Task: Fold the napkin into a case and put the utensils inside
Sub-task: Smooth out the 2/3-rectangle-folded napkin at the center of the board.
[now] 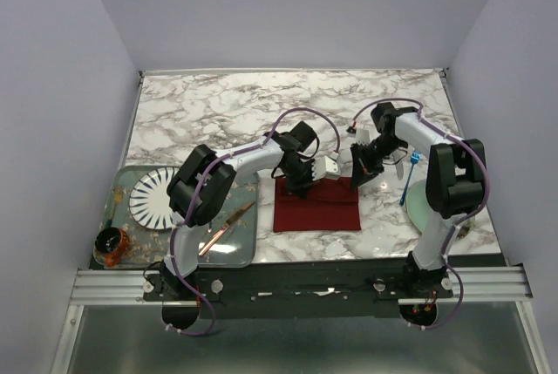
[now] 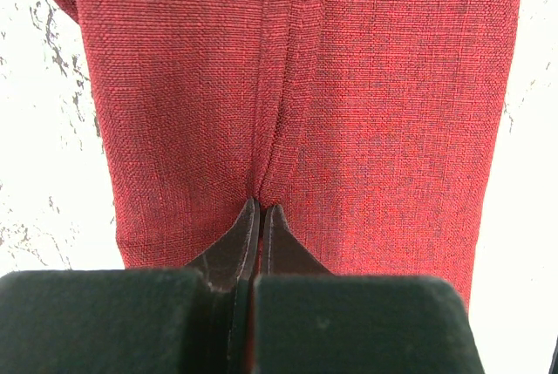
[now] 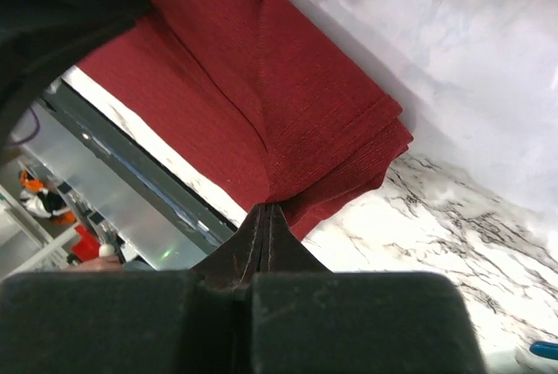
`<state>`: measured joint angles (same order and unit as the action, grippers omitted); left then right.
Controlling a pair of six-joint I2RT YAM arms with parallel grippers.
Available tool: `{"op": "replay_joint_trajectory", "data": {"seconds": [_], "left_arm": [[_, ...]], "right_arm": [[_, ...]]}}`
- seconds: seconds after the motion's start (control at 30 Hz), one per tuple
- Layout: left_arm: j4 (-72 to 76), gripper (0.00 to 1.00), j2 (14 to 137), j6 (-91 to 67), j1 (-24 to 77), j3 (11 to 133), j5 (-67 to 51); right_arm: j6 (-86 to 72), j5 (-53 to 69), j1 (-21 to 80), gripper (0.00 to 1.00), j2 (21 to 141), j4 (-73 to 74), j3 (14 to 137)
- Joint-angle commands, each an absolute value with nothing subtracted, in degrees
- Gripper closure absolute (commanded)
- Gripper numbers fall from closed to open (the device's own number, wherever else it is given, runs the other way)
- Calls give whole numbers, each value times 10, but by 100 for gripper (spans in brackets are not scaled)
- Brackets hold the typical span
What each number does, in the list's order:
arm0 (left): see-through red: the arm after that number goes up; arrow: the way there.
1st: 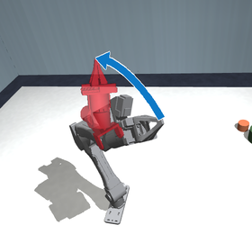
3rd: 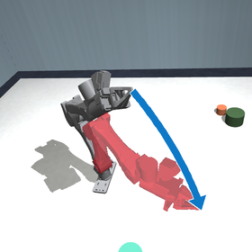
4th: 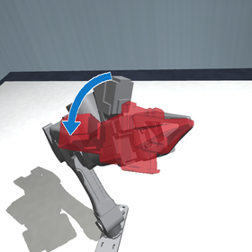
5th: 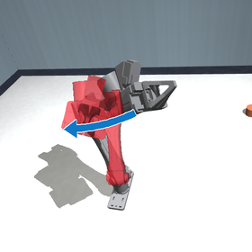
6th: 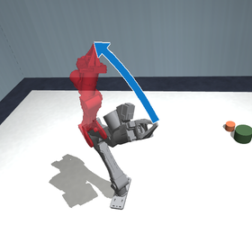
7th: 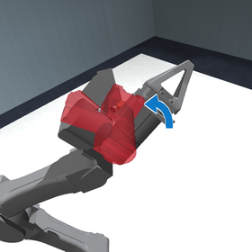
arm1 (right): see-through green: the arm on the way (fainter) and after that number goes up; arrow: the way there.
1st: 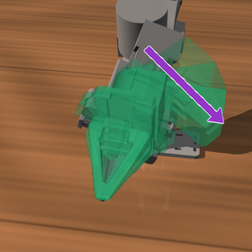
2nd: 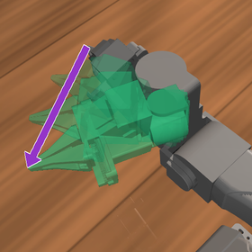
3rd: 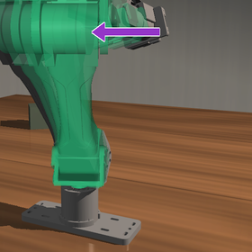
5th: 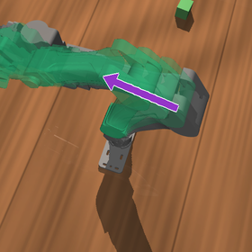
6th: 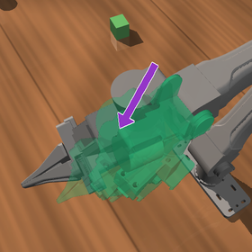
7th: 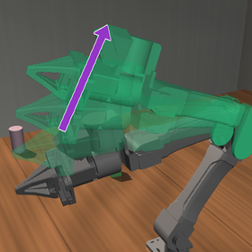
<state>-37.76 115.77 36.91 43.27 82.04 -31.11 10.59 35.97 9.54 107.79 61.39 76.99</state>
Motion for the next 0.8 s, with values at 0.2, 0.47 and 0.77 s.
{"op": "replay_joint_trajectory", "data": {"seconds": [0.2,0.47,0.77], "left_arm": [[-366,96,1165,361,438,810,-294],[-370,55,1073,302,395,795,-375],[-276,55,1076,77,334,778,-435]], "right_arm": [[120,301,112,99,1121,592,736],[119,276,114,99,1143,581,748],[120,264,115,99,1150,570,741]]}}
